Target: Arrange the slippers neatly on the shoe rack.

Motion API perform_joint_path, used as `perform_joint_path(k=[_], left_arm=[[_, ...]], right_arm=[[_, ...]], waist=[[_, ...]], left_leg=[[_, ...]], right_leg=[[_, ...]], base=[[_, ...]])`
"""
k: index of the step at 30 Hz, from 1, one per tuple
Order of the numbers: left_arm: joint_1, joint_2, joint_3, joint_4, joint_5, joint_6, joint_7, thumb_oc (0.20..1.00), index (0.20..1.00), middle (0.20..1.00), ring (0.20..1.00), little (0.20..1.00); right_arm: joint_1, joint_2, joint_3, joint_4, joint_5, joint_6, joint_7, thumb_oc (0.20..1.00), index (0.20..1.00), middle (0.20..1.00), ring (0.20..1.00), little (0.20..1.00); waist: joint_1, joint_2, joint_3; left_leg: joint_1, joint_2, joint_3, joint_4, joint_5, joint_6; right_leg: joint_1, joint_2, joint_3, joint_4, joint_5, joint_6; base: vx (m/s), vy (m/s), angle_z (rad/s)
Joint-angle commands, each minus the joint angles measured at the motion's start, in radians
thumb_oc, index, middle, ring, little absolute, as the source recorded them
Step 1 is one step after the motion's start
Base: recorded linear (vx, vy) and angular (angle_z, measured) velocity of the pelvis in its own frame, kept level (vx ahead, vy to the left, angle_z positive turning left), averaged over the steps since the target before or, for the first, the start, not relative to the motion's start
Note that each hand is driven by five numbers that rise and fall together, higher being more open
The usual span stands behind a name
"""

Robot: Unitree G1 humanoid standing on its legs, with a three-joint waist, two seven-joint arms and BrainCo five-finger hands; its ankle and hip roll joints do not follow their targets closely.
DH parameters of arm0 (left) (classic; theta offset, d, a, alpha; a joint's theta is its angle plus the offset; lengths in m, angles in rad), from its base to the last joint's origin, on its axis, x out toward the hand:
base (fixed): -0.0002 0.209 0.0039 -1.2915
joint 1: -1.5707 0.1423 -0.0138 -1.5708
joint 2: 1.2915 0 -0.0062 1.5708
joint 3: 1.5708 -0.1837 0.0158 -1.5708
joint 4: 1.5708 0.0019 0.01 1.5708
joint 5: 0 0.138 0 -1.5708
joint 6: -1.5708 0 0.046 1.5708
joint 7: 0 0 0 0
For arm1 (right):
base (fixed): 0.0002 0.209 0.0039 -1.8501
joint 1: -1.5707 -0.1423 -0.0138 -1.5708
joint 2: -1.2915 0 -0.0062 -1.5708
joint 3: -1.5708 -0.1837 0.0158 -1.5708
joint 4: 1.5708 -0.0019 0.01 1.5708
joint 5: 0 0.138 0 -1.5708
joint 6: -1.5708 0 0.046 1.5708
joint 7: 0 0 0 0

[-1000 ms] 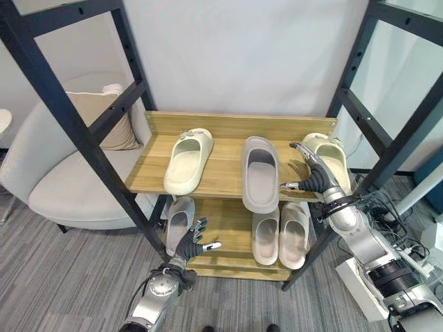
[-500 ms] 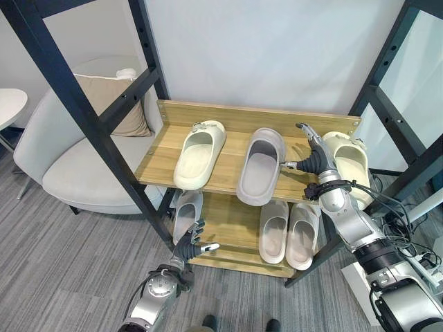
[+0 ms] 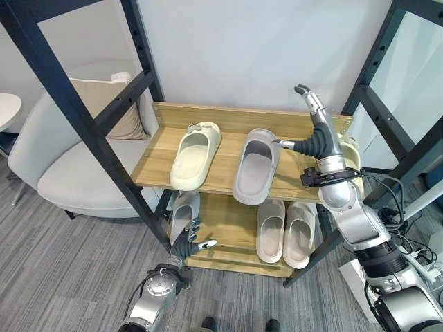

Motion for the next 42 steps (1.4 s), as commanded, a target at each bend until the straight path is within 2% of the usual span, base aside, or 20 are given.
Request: perform_joint_path(k=[1, 11, 13, 14, 26, 27, 28, 29, 30, 32, 38, 42], left_arm=[[-0.044, 0.034, -0.012, -0.035, -0.015, -0.032, 0.002, 1.0, 1.0, 1.0, 1.0, 1.0], [-0.025, 0.038, -0.014, -0.025, -0.009, -0.037, -0.006, 1.0, 1.0, 1.0, 1.0, 1.0], [-0.023, 0.042, -0.013, -0.02, -0.008, -0.038, -0.008, 1.0, 1.0, 1.0, 1.0, 1.0], [-0.02, 0.047, -0.014, -0.018, -0.011, -0.041, -0.012, 1.0, 1.0, 1.0, 1.0, 1.0], [-0.039, 0.05, -0.036, -0.006, -0.026, -0.045, -0.013, 1.0, 1.0, 1.0, 1.0, 1.0], [-0.041, 0.051, -0.042, -0.006, -0.028, -0.046, -0.013, 1.0, 1.0, 1.0, 1.0, 1.0], [-0.044, 0.052, -0.051, -0.006, -0.033, -0.047, -0.011, 1.0, 1.0, 1.0, 1.0, 1.0], [-0.045, 0.052, -0.05, -0.006, -0.033, -0.048, -0.011, 1.0, 1.0, 1.0, 1.0, 1.0], [-0.051, 0.055, -0.056, -0.004, -0.04, -0.047, -0.007, 1.0, 1.0, 1.0, 1.0, 1.0], [-0.056, 0.056, -0.054, -0.004, -0.048, -0.045, 0.001, 1.0, 1.0, 1.0, 1.0, 1.0], [-0.043, 0.06, -0.036, 0.0, -0.042, -0.031, 0.006, 1.0, 1.0, 1.0, 1.0, 1.0], [-0.026, 0.057, -0.018, 0.002, -0.024, -0.012, 0.005, 1.0, 1.0, 1.0, 1.0, 1.0]], right_arm=[[-0.113, 0.02, 0.002, -0.063, 0.01, -0.059, 0.027, 1.0, 1.0, 1.0, 1.0, 1.0], [-0.141, 0.007, 0.042, 0.073, -0.116, 0.006, 0.027, 1.0, 1.0, 1.0, 1.0, 1.0], [-0.167, 0.003, 0.053, 0.121, -0.14, 0.021, 0.02, 1.0, 1.0, 1.0, 1.0, 1.0], [-0.22, -0.007, 0.071, 0.207, -0.183, 0.053, 0.009, 1.0, 1.0, 1.0, 1.0, 1.0], [-0.35, 0.015, 0.127, 0.447, -0.206, 0.102, -0.02, 1.0, 1.0, 1.0, 1.0, 1.0], [-0.371, 0.02, 0.138, 0.486, -0.199, 0.106, -0.022, 0.818, 0.818, 0.818, 0.818, 0.818], [-0.407, 0.035, 0.158, 0.556, -0.185, 0.112, -0.022, 0.517, 0.517, 0.517, 0.517, 0.517], [-0.411, 0.036, 0.16, 0.561, -0.184, 0.11, -0.024, 0.398, 0.398, 0.398, 0.398, 0.398], [-0.445, 0.048, 0.182, 0.614, -0.176, 0.122, -0.017, 0.2, 0.2, 0.2, 0.2, 0.2], [-0.475, 0.08, 0.201, 0.677, -0.151, 0.132, -0.011, 0.2, 0.2, 0.2, 0.2, 0.2], [-0.468, 0.105, 0.196, 0.684, -0.108, 0.144, 0.013, 0.2, 0.2, 0.2, 0.2, 0.2], [-0.39, 0.09, 0.144, 0.542, -0.018, 0.134, 0.005, 0.2, 0.2, 0.2, 0.2, 0.2]], waist=[[0.021, -0.064, -0.023], [0.04, -0.075, -0.007], [0.045, -0.077, -0.004], [0.057, -0.081, 0.001], [0.085, -0.094, 0.017], [0.089, -0.095, 0.019], [0.094, -0.095, 0.021], [0.093, -0.095, 0.022], [0.097, -0.096, 0.023], [0.094, -0.097, 0.024], [0.078, -0.095, 0.017], [0.058, -0.088, 0.007]], left_leg=[[0.018, -0.012, 0.018, 0.002, -0.081, 0.023], [0.013, -0.02, 0.01, 0.002, -0.086, 0.031], [0.012, -0.021, 0.009, 0.002, -0.087, 0.032], [0.007, -0.023, 0.005, 0.004, -0.087, 0.034], [-0.012, -0.028, -0.007, 0.009, -0.087, 0.036], [-0.013, -0.028, -0.008, 0.01, -0.087, 0.036], [-0.015, -0.029, -0.009, 0.01, -0.085, 0.035], [-0.015, -0.029, -0.008, 0.01, -0.085, 0.035], [-0.017, -0.028, -0.01, 0.011, -0.084, 0.033], [-0.019, -0.027, -0.008, 0.01, -0.082, 0.032], [-0.011, -0.024, -0.001, 0.007, -0.085, 0.03], [0.005, -0.02, 0.007, 0.004, -0.088, 0.028]], right_leg=[[0.079, -0.075, 0.013, 0.03, -0.11, 0.086], [0.071, -0.083, 0.008, 0.04, -0.105, 0.093], [0.068, -0.085, 0.008, 0.043, -0.105, 0.094], [0.064, -0.086, 0.005, 0.044, -0.103, 0.095], [0.051, -0.086, 0.0, 0.047, -0.101, 0.095], [0.051, -0.085, -0.002, 0.045, -0.101, 0.094], [0.05, -0.085, -0.002, 0.043, -0.099, 0.093], [0.05, -0.085, -0.002, 0.043, -0.099, 0.093], [0.049, -0.083, -0.001, 0.042, -0.098, 0.092], [0.049, -0.081, -0.001, 0.04, -0.097, 0.091], [0.05, -0.079, 0.006, 0.042, -0.099, 0.089], [0.055, -0.077, 0.013, 0.042, -0.102, 0.086]], base=[[0.0, 0.0, 0.0], [0.0, 0.003, 0.0], [0.01, 0.018, 0.0], [0.0, 0.0, 0.0], [0.0, 0.003, 0.0], [0.0, 0.0, 0.0], [0.0, 0.0, 0.0], [0.0, 0.0, 0.0], [0.0, 0.0, 0.0], [0.0, 0.0, 0.0], [0.0, -0.001, -0.01], [0.01, -0.005, -0.02]])
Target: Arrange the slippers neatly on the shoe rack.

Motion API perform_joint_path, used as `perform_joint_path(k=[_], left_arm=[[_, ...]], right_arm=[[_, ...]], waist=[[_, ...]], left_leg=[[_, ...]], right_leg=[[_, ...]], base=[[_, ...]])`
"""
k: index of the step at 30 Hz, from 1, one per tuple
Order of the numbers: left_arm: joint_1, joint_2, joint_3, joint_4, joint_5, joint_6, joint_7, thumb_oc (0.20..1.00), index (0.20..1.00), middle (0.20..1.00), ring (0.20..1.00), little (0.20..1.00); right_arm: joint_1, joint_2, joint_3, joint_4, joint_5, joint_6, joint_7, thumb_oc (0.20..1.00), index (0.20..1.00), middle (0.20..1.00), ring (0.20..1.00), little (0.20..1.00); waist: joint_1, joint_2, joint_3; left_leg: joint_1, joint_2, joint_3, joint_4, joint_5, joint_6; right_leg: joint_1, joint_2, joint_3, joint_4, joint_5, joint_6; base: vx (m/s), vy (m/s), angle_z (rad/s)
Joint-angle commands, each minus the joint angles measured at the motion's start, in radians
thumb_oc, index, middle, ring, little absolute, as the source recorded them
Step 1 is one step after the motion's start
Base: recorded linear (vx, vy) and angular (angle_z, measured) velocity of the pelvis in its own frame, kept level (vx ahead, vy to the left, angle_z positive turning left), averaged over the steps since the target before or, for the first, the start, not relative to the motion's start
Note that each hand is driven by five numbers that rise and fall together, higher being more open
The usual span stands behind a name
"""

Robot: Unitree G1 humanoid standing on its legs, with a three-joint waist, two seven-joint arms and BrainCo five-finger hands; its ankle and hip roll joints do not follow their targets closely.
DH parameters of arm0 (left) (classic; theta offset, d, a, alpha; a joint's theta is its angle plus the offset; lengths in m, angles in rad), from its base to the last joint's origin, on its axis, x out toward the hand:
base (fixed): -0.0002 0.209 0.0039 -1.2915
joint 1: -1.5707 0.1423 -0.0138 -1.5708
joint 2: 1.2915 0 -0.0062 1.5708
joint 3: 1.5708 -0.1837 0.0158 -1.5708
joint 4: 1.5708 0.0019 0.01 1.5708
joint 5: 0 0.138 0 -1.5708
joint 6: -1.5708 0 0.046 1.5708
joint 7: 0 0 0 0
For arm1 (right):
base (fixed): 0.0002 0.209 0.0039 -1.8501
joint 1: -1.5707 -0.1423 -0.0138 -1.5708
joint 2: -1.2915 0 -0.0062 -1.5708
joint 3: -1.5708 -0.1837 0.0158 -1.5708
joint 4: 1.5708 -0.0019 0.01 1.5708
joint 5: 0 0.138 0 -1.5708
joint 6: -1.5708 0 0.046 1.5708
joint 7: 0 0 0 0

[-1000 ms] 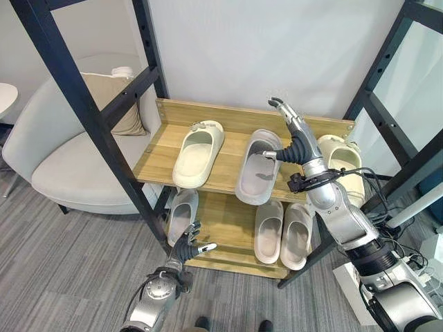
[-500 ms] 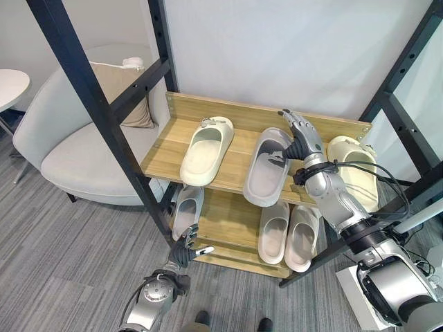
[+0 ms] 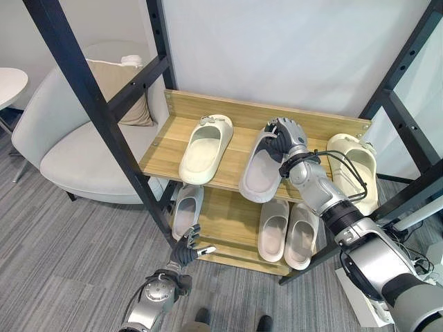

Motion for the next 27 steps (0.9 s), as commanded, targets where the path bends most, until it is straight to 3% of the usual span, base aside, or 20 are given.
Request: perform_joint_path(k=[1, 2, 4, 5, 7, 8, 9, 10, 13, 14, 17, 18, 20, 24, 27], left_arm=[[-0.047, 0.025, 0.025, -0.011, 0.018, -0.018, 0.008, 1.0, 1.0, 1.0, 1.0, 1.0], [-0.047, 0.025, 0.033, -0.011, 0.026, -0.016, 0.012, 1.0, 1.0, 1.0, 1.0, 1.0], [-0.054, 0.023, 0.053, -0.017, 0.046, -0.017, 0.027, 1.0, 1.0, 1.0, 1.0, 1.0], [-0.052, 0.024, 0.05, -0.017, 0.046, -0.017, 0.028, 1.0, 1.0, 1.0, 1.0, 1.0], [-0.056, 0.025, 0.059, -0.028, 0.051, -0.024, 0.035, 1.0, 1.0, 1.0, 1.0, 1.0], [-0.051, 0.027, 0.063, -0.044, 0.044, -0.027, 0.039, 1.0, 1.0, 1.0, 1.0, 1.0], [-0.049, 0.028, 0.063, -0.045, 0.044, -0.026, 0.039, 1.0, 1.0, 1.0, 1.0, 1.0], [-0.041, 0.027, 0.067, -0.062, 0.033, -0.026, 0.035, 1.0, 1.0, 1.0, 1.0, 1.0], [-0.014, 0.029, 0.074, -0.071, 0.024, -0.019, 0.035, 1.0, 1.0, 1.0, 1.0, 1.0], [-0.012, 0.028, 0.075, -0.072, 0.025, -0.019, 0.035, 1.0, 1.0, 1.0, 1.0, 1.0], [0.0, 0.022, 0.079, -0.082, 0.014, -0.02, 0.041, 1.0, 1.0, 1.0, 1.0, 1.0], [0.0, 0.021, 0.08, -0.082, 0.014, -0.02, 0.041, 1.0, 1.0, 1.0, 1.0, 1.0], [-0.006, 0.012, 0.073, -0.074, 0.017, -0.028, 0.043, 1.0, 1.0, 1.0, 1.0, 1.0], [-0.016, 0.0, 0.081, -0.055, 0.018, -0.037, 0.058, 1.0, 1.0, 1.0, 1.0, 1.0], [-0.027, -0.003, 0.107, -0.036, 0.011, -0.054, 0.081, 1.0, 1.0, 1.0, 1.0, 1.0]], right_arm=[[-0.002, -0.039, -0.052, -0.163, 0.086, -0.017, -0.023, 0.2, 0.2, 0.2, 0.2, 0.2], [0.032, -0.048, -0.078, -0.243, 0.092, -0.027, -0.03, 0.2, 0.2, 0.2, 0.2, 0.2], [0.154, -0.058, -0.202, -0.526, 0.124, -0.116, -0.109, 0.2, 0.2, 0.2, 0.2, 0.2], [0.162, -0.058, -0.206, -0.535, 0.123, -0.113, -0.106, 0.2, 0.2, 0.2, 0.2, 0.2], [0.218, -0.032, -0.257, -0.678, 0.167, -0.185, -0.125, 0.2, 0.2, 0.2, 0.2, 0.2], [0.264, 0.007, -0.281, -0.765, 0.285, -0.258, -0.109, 0.2, 0.2, 0.2, 0.2, 0.2], [0.268, 0.007, -0.283, -0.769, 0.287, -0.257, -0.106, 0.2, 0.2, 0.2, 0.2, 0.2], [0.317, 0.061, -0.275, -0.847, 0.473, -0.339, -0.046, 0.2, 0.2, 0.2, 0.2, 0.2], [0.368, 0.122, -0.186, -0.952, 0.789, -0.409, 0.075, 0.2, 0.2, 0.2, 0.2, 0.2], [0.37, 0.122, -0.185, -0.953, 0.792, -0.408, 0.078, 0.2, 0.2, 0.2, 0.2, 0.2], [0.391, 0.155, -0.056, -0.987, 1.057, -0.412, 0.215, 0.2, 0.2, 0.2, 0.2, 0.2], [0.391, 0.155, -0.056, -0.986, 1.059, -0.413, 0.217, 0.2, 0.2, 0.2, 0.2, 0.2], [0.386, 0.162, 0.076, -0.97, 1.149, -0.37, 0.302, 0.2, 0.2, 0.2, 0.2, 0.2], [0.399, 0.166, 0.168, -0.931, 1.177, -0.336, 0.36, 0.2, 0.2, 0.2, 0.2, 0.2], [0.433, 0.139, 0.218, -0.887, 1.103, -0.313, 0.388, 0.2, 0.2, 0.2, 0.2, 0.2]], waist=[[0.01, -0.037, 0.001], [0.006, -0.035, -0.002], [-0.011, -0.022, -0.005], [-0.01, -0.023, -0.007], [-0.018, -0.015, -0.007], [-0.02, -0.011, -0.009], [-0.02, -0.012, -0.01], [-0.023, -0.006, -0.01], [-0.027, 0.0, -0.01], [-0.028, 0.0, -0.012], [-0.025, 0.005, -0.011], [-0.027, 0.006, -0.011], [-0.018, 0.009, -0.007], [-0.014, 0.013, -0.002], [-0.014, 0.015, 0.009]], left_leg=[[0.035, -0.018, 0.014, -0.003, -0.09, 0.03], [0.036, -0.017, 0.015, -0.003, -0.09, 0.03], [0.035, -0.014, 0.018, -0.005, -0.079, 0.03], [0.035, -0.014, 0.018, -0.005, -0.079, 0.03], [0.036, -0.013, 0.019, -0.006, -0.078, 0.029], [0.037, -0.011, 0.019, -0.007, -0.075, 0.028], [0.037, -0.011, 0.018, -0.007, -0.075, 0.028], [0.043, -0.008, 0.018, -0.007, -0.081, 0.024], [0.044, -0.004, 0.025, -0.007, -0.075, 0.016], [0.044, -0.004, 0.024, -0.007, -0.075, 0.016], [0.042, 0.001, 0.028, -0.007, -0.066, 0.007], [0.042, 0.001, 0.028, -0.007, -0.066, 0.007], [0.037, 0.004, 0.026, -0.007, -0.058, 0.001], [0.031, 0.006, 0.019, -0.007, -0.053, -0.004], [0.028, 0.007, 0.01, -0.007, -0.052, -0.007]], right_leg=[[0.084, -0.076, 0.018, 0.042, -0.107, 0.09], [0.083, -0.076, 0.02, 0.042, -0.107, 0.09], [0.082, -0.077, 0.02, 0.041, -0.105, 0.087], [0.082, -0.077, 0.02, 0.04, -0.105, 0.087], [0.083, -0.076, 0.021, 0.039, -0.108, 0.086], [0.084, -0.076, 0.018, 0.039, -0.11, 0.085], [0.085, -0.076, 0.017, 0.039, -0.111, 0.085], [0.092, -0.074, 0.014, 0.04, -0.12, 0.086], [0.091, -0.072, 0.011, 0.045, -0.122, 0.083], [0.091, -0.072, 0.011, 0.045, -0.122, 0.083], [0.09, -0.069, 0.008, 0.047, -0.121, 0.08], [0.091, -0.069, 0.008, 0.047, -0.121, 0.08], [0.088, -0.068, 0.001, 0.053, -0.124, 0.078], [0.085, -0.07, -0.012, 0.061, -0.127, 0.075], [0.079, -0.071, -0.017, 0.075, -0.133, 0.075]], base=[[0.0, 0.0, 0.0], [0.0, 0.0, 0.0], [-0.03, -0.033, 0.04], [-0.03, -0.026, 0.09], [-0.01, -0.024, -0.05], [-0.02, -0.035, -0.1], [0.0, -0.05, -0.02], [0.01, -0.042, -0.03], [-0.02, -0.042, -0.02], [0.0, 0.0, 0.0], [-0.02, -0.024, 0.03], [-0.03, -0.034, 0.06], [-0.04, -0.028, 0.04], [-0.03, -0.011, 0.05], [-0.02, -0.005, 0.08]])
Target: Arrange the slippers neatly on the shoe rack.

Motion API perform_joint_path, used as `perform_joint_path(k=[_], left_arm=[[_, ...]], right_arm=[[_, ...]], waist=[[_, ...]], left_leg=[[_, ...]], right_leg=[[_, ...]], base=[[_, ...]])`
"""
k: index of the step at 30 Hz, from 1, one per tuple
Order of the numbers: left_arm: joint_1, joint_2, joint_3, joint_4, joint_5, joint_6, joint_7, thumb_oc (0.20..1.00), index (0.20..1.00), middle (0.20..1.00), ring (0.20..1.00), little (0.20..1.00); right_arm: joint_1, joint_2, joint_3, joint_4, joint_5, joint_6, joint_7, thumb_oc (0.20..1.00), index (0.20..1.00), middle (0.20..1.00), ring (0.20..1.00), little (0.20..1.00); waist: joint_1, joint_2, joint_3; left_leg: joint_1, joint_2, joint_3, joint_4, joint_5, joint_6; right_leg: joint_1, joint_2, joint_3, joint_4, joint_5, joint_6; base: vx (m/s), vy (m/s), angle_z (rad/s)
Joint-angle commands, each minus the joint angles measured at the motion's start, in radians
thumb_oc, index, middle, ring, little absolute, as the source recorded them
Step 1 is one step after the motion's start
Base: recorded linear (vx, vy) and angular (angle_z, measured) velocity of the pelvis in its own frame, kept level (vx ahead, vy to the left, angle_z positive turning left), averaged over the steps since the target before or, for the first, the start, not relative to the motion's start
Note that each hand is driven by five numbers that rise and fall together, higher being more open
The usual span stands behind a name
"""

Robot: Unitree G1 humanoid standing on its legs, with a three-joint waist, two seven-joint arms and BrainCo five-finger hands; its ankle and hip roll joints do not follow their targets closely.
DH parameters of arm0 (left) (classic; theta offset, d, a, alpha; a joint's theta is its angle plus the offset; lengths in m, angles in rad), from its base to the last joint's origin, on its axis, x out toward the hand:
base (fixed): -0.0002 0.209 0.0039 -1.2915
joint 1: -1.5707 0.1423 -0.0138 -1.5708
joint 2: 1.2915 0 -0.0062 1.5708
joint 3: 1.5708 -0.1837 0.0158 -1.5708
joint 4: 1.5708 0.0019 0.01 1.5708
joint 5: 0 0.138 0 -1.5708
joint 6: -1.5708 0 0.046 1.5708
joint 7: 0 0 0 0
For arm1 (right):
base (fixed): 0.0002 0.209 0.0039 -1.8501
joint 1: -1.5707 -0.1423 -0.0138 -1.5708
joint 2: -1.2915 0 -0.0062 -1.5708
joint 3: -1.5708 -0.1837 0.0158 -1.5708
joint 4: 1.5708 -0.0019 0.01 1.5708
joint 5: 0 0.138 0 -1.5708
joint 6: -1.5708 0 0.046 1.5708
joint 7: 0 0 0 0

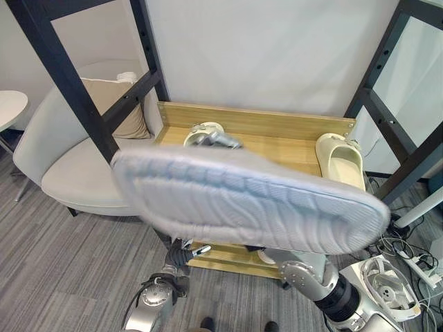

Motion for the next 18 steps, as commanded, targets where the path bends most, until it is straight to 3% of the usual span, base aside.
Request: perform_joint_path(k=[1, 3, 6, 8, 10, 12, 13, 14, 15, 18], left_arm=[[-0.084, 0.033, 0.037, 0.015, -0.009, -0.079, 0.034, 1.0, 1.0, 1.0, 1.0, 1.0], [-0.102, 0.035, 0.05, 0.023, -0.015, -0.096, 0.05, 1.0, 1.0, 1.0, 1.0, 1.0], [-0.163, 0.04, 0.038, 0.028, -0.033, -0.126, 0.089, 1.0, 1.0, 1.0, 1.0, 1.0], [-0.224, 0.033, -0.003, 0.021, -0.048, -0.152, 0.127, 1.0, 1.0, 1.0, 1.0, 1.0], [-0.266, 0.025, -0.039, 0.033, -0.052, -0.17, 0.149, 1.0, 1.0, 1.0, 1.0, 1.0], [-0.287, 0.021, -0.058, 0.034, -0.057, -0.176, 0.154, 1.0, 1.0, 1.0, 1.0, 1.0], [-0.321, 0.014, -0.094, 0.03, -0.064, -0.18, 0.163, 1.0, 1.0, 1.0, 1.0, 1.0], [-0.324, 0.013, -0.094, 0.031, -0.065, -0.18, 0.163, 1.0, 1.0, 1.0, 1.0, 1.0], [-0.356, 0.019, -0.127, 0.018, -0.068, -0.184, 0.164, 1.0, 1.0, 1.0, 1.0, 1.0], [-0.392, 0.022, -0.161, 0.007, -0.063, -0.183, 0.158, 1.0, 1.0, 1.0, 1.0, 1.0]], right_arm=[[-0.047, -0.027, -0.068, -0.065, -0.136, -0.009, 0.024, 0.2, 0.2, 0.2, 0.2, 0.2], [-0.054, -0.07, -0.081, -0.023, -0.337, -0.007, 0.003, 0.2, 0.2, 0.2, 0.2, 0.2], [-0.113, -0.098, -0.113, 0.095, -0.623, -0.007, -0.106, 0.2, 0.2, 0.2, 0.2, 0.2], [-0.182, -0.109, -0.15, 0.213, -0.879, 0.021, -0.246, 0.2, 0.2, 0.2, 0.2, 0.2], [-0.236, -0.119, -0.167, 0.317, -1.025, 0.05, -0.349, 0.2, 0.2, 0.2, 0.2, 0.2], [-0.263, -0.117, -0.174, 0.378, -1.066, 0.065, -0.396, 0.2, 0.2, 0.2, 0.2, 0.2], [-0.323, -0.127, -0.188, 0.5, -1.153, 0.11, -0.485, 0.2, 0.2, 0.2, 0.2, 0.2], [-0.327, -0.127, -0.188, 0.504, -1.153, 0.109, -0.487, 0.2, 0.2, 0.2, 0.2, 0.2], [-0.4, -0.151, -0.205, 0.611, -1.21, 0.15, -0.554, 0.2, 0.2, 0.2, 0.2, 0.2], [-0.471, -0.171, -0.22, 0.697, -1.243, 0.189, -0.608, 0.2, 0.2, 0.2, 0.2, 0.2]], waist=[[0.02, -0.017, 0.04], [0.021, -0.014, 0.073], [0.031, -0.008, 0.182], [0.041, 0.013, 0.262], [0.046, 0.025, 0.277], [0.049, 0.031, 0.272], [0.059, 0.038, 0.284], [0.058, 0.038, 0.28], [0.069, 0.041, 0.299], [0.078, 0.043, 0.313]], left_leg=[[0.015, 0.007, 0.016, 0.002, -0.056, -0.003], [-0.011, 0.008, 0.007, 0.035, -0.06, -0.002], [-0.148, 0.008, -0.02, 0.183, -0.08, -0.001], [-0.286, -0.003, -0.056, 0.304, -0.093, 0.006], [-0.371, -0.013, -0.08, 0.364, -0.105, 0.01], [-0.407, -0.019, -0.092, 0.375, -0.1, 0.011], [-0.439, -0.024, -0.105, 0.396, -0.105, 0.011], [-0.446, -0.024, -0.107, 0.392, -0.099, 0.011], [-0.483, -0.028, -0.115, 0.421, -0.106, 0.01], [-0.53, -0.031, -0.125, 0.452, -0.112, 0.01]], right_leg=[[0.046, -0.071, -0.01, 0.085, -0.131, 0.076], [0.022, -0.074, -0.008, 0.115, -0.14, 0.075], [-0.075, -0.089, -0.002, 0.205, -0.154, 0.063], [-0.197, -0.098, -0.003, 0.325, -0.167, 0.048], [-0.271, -0.105, -0.003, 0.393, -0.192, 0.043], [-0.304, -0.108, -0.008, 0.408, -0.195, 0.043], [-0.336, -0.113, -0.012, 0.441, -0.21, 0.041], [-0.342, -0.113, -0.014, 0.438, -0.204, 0.041], [-0.374, -0.118, -0.018, 0.469, -0.216, 0.04], [-0.413, -0.124, -0.023, 0.502, -0.228, 0.04]], base=[[-0.04, -0.01, 0.08], [-0.15, -0.02, 0.08], [-0.38, -0.043, 0.12], [-0.4, -0.012, 0.21], [-0.24, 0.021, 0.44], [-0.1, 0.026, 0.47], [-0.07, 0.021, 0.26], [-0.11, 0.024, 0.17], [-0.06, 0.009, 0.19], [-0.06, 0.018, 0.06]])
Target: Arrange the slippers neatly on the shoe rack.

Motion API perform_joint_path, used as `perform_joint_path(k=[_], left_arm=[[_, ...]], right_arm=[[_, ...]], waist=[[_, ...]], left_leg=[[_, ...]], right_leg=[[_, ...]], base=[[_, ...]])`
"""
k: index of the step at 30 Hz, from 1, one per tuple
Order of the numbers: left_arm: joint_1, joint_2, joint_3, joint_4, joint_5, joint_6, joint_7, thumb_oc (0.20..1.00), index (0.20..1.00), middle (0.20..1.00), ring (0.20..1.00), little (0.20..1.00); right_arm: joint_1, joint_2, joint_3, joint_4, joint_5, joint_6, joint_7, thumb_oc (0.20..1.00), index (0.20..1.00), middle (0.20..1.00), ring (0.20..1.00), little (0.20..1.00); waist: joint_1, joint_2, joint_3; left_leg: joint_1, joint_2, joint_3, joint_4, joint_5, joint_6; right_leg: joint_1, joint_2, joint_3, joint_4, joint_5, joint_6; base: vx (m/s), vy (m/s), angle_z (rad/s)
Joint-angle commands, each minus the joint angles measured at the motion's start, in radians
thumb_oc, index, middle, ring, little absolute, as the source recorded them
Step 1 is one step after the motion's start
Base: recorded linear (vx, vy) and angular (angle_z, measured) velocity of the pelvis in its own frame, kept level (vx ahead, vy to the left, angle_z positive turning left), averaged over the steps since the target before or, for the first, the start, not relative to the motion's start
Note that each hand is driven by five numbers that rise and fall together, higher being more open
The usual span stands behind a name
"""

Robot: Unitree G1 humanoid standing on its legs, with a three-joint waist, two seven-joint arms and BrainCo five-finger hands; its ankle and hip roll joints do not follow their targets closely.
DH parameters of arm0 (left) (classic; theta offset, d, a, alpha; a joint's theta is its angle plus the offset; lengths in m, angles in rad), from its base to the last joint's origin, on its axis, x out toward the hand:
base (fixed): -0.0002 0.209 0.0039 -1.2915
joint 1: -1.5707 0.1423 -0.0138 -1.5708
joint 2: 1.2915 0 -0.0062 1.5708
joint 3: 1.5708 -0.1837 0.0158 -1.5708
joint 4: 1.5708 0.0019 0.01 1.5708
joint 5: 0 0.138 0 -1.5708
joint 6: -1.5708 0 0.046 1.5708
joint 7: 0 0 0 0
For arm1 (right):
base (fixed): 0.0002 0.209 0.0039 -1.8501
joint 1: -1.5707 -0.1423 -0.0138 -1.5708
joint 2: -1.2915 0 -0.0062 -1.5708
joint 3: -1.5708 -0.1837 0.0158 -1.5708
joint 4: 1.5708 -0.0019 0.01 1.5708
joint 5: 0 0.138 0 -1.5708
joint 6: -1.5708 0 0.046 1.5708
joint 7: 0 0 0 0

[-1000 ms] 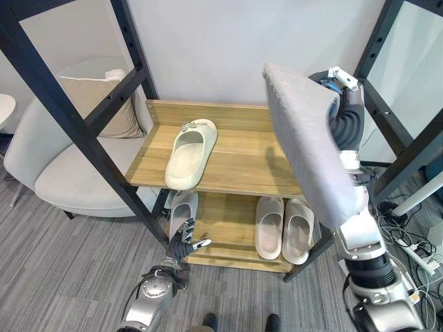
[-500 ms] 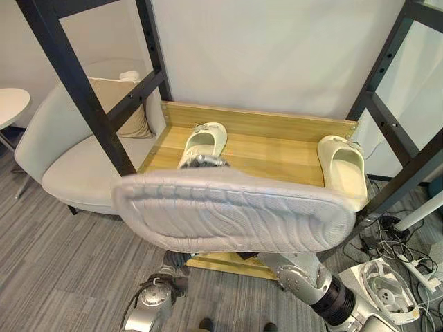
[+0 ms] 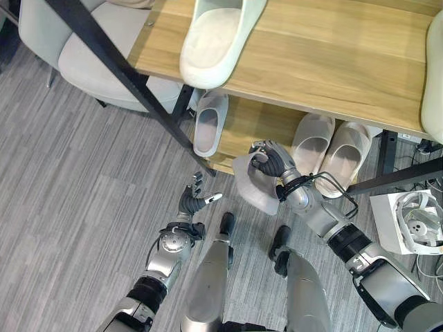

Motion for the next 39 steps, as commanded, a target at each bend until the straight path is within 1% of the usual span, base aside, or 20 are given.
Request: perform_joint_path(k=[1, 5, 6, 8, 12, 14, 18, 19, 20, 21, 22, 23, 24, 27, 36, 39], left_arm=[[-0.026, 0.032, -0.048, -0.056, -0.01, -0.067, 0.0, 1.0, 1.0, 1.0, 1.0, 1.0], [-0.081, 0.035, -0.097, -0.069, -0.013, -0.068, -0.012, 1.0, 1.0, 1.0, 1.0, 1.0], [-0.102, 0.031, -0.115, -0.072, -0.013, -0.065, -0.014, 1.0, 1.0, 1.0, 1.0, 1.0], [-0.127, 0.032, -0.137, -0.075, -0.007, -0.06, -0.018, 1.0, 1.0, 1.0, 1.0, 1.0], [-0.158, 0.035, -0.171, -0.086, 0.0, -0.054, -0.028, 1.0, 1.0, 1.0, 1.0, 1.0], [-0.169, 0.041, -0.181, -0.099, 0.004, -0.051, -0.032, 1.0, 1.0, 1.0, 1.0, 1.0], [-0.193, 0.038, -0.19, -0.091, 0.0, -0.052, -0.027, 1.0, 1.0, 1.0, 1.0, 1.0], [-0.197, 0.037, -0.192, -0.09, -0.003, -0.052, -0.024, 1.0, 1.0, 1.0, 1.0, 1.0], [-0.231, 0.039, -0.2, -0.092, -0.01, -0.052, -0.017, 1.0, 1.0, 1.0, 1.0, 1.0], [-0.253, 0.04, -0.205, -0.092, -0.008, -0.052, -0.012, 1.0, 1.0, 1.0, 1.0, 1.0], [-0.254, 0.039, -0.204, -0.092, -0.008, -0.052, -0.012, 1.0, 1.0, 1.0, 1.0, 1.0], [-0.275, 0.038, -0.21, -0.092, -0.01, -0.053, -0.008, 1.0, 1.0, 1.0, 1.0, 1.0], [-0.29, 0.039, -0.214, -0.095, -0.013, -0.051, -0.008, 1.0, 1.0, 1.0, 1.0, 1.0], [-0.3, 0.041, -0.223, -0.107, -0.018, -0.046, -0.008, 1.0, 1.0, 1.0, 1.0, 1.0], [-0.287, 0.043, -0.207, -0.09, -0.016, -0.047, 0.004, 1.0, 1.0, 1.0, 1.0, 1.0], [-0.282, 0.044, -0.201, -0.092, -0.017, -0.049, 0.02, 1.0, 1.0, 1.0, 1.0, 1.0]], right_arm=[[-0.121, 0.013, -0.052, -0.018, -0.098, 0.048, -0.163, 0.2, 0.2, 0.2, 0.2, 0.2], [-0.274, -0.048, -0.034, 0.119, -0.127, 0.105, -0.198, 0.2, 0.2, 0.2, 0.2, 0.2], [-0.339, -0.075, -0.023, 0.18, -0.132, 0.131, -0.216, 0.2, 0.2, 0.2, 0.2, 0.2], [-0.392, -0.095, -0.005, 0.248, -0.122, 0.147, -0.233, 0.2, 0.2, 0.2, 0.2, 0.2], [-0.459, -0.128, 0.027, 0.324, -0.09, 0.152, -0.247, 0.2, 0.2, 0.2, 0.2, 0.2], [-0.488, -0.142, 0.058, 0.359, -0.098, 0.157, -0.237, 0.2, 0.2, 0.2, 0.2, 0.2], [-0.536, -0.129, 0.083, 0.417, -0.084, 0.152, -0.233, 0.2, 0.2, 0.2, 0.2, 0.2], [-0.549, -0.128, 0.088, 0.438, -0.07, 0.152, -0.234, 0.2, 0.2, 0.2, 0.2, 0.2], [-0.598, -0.111, 0.121, 0.517, -0.023, 0.141, -0.242, 0.2, 0.2, 0.2, 0.2, 0.2], [-0.623, -0.095, 0.142, 0.557, -0.011, 0.141, -0.236, 0.2, 0.2, 0.2, 0.2, 0.2], [-0.624, -0.094, 0.142, 0.559, -0.01, 0.14, -0.236, 0.2, 0.2, 0.2, 0.2, 0.2], [-0.643, -0.077, 0.159, 0.598, -0.002, 0.146, -0.23, 0.448, 0.448, 0.448, 0.448, 0.448], [-0.663, -0.062, 0.191, 0.657, -0.016, 0.163, -0.219, 1.0, 1.0, 1.0, 1.0, 1.0], [-0.686, -0.027, 0.198, 0.726, -0.014, 0.183, -0.212, 1.0, 1.0, 1.0, 1.0, 1.0], [-0.651, 0.012, 0.151, 0.689, 0.055, 0.162, -0.234, 1.0, 1.0, 1.0, 1.0, 1.0], [-0.624, 0.043, 0.086, 0.665, 0.133, 0.14, -0.272, 1.0, 1.0, 1.0, 1.0, 1.0]], waist=[[0.014, -0.036, -0.074], [0.031, -0.035, -0.051], [0.037, -0.039, -0.046], [0.043, -0.042, -0.038], [0.053, -0.047, -0.029], [0.063, -0.052, -0.019], [0.072, -0.053, -0.011], [0.075, -0.057, -0.014], [0.085, -0.06, -0.009], [0.089, -0.062, -0.007], [0.088, -0.062, -0.006], [0.094, -0.064, -0.006], [0.098, -0.066, -0.005], [0.103, -0.065, -0.003], [0.093, -0.069, 0.0], [0.083, -0.068, 0.004]], left_leg=[[-0.062, -0.01, -0.003, 0.115, -0.072, 0.012], [-0.141, -0.018, -0.017, 0.174, -0.086, 0.01], [-0.17, -0.022, -0.019, 0.19, -0.09, 0.011], [-0.198, -0.025, -0.023, 0.204, -0.095, 0.012], [-0.231, -0.031, -0.033, 0.209, -0.1, 0.011], [-0.249, -0.037, -0.043, 0.211, -0.103, 0.011], [-0.272, -0.043, -0.052, 0.219, -0.104, 0.012], [-0.266, -0.043, -0.055, 0.226, -0.135, 0.008], [-0.269, -0.047, -0.063, 0.216, -0.132, 0.008], [-0.267, -0.048, -0.063, 0.21, -0.131, 0.007], [-0.267, -0.048, -0.064, 0.209, -0.131, 0.007], [-0.265, -0.051, -0.066, 0.203, -0.129, 0.007], [-0.258, -0.053, -0.07, 0.189, -0.125, 0.005], [-0.244, -0.057, -0.071, 0.167, -0.119, 0.003], [-0.224, -0.055, -0.067, 0.147, -0.116, 0.004], [-0.217, -0.054, -0.062, 0.145, -0.118, 0.004]], right_leg=[[0.067, -0.059, 0.027, 0.004, -0.071, 0.091], [-0.008, -0.069, 0.02, 0.064, -0.087, 0.089], [-0.033, -0.071, 0.016, 0.076, -0.09, 0.089], [-0.052, -0.075, 0.01, 0.085, -0.092, 0.09], [-0.078, -0.078, -0.004, 0.085, -0.095, 0.092], [-0.087, -0.079, -0.018, 0.085, -0.097, 0.096], [-0.101, -0.082, -0.029, 0.089, -0.099, 0.097], [-0.094, -0.079, -0.023, 0.095, -0.125, 0.105], [-0.097, -0.077, -0.033, 0.093, -0.127, 0.104], [-0.091, -0.077, -0.039, 0.083, -0.126, 0.105], [-0.09, -0.077, -0.04, 0.082, -0.126, 0.104], [-0.085, -0.076, -0.044, 0.074, -0.123, 0.105], [-0.076, -0.075, -0.048, 0.059, -0.119, 0.105], [-0.059, -0.072, -0.054, 0.037, -0.113, 0.105], [-0.044, -0.066, -0.049, 0.019, -0.108, 0.103], [-0.044, -0.063, -0.042, 0.019, -0.106, 0.1]], base=[[-0.05, 0.02, 0.5], [-0.04, 0.028, 0.22], [-0.03, 0.042, 0.0], [0.0, 0.037, 0.22], [0.02, 0.022, 0.17], [0.03, -0.008, 0.08], [0.03, -0.018, 0.17], [0.12, -0.051, 0.11], [0.14, -0.054, 0.16], [0.04, -0.028, 0.13], [0.03, -0.025, 0.13], [0.03, -0.019, 0.07], [0.04, -0.025, 0.04], [0.03, -0.001, 0.08], [0.0, 0.001, 0.0], [0.0, 0.0, 0.0]])
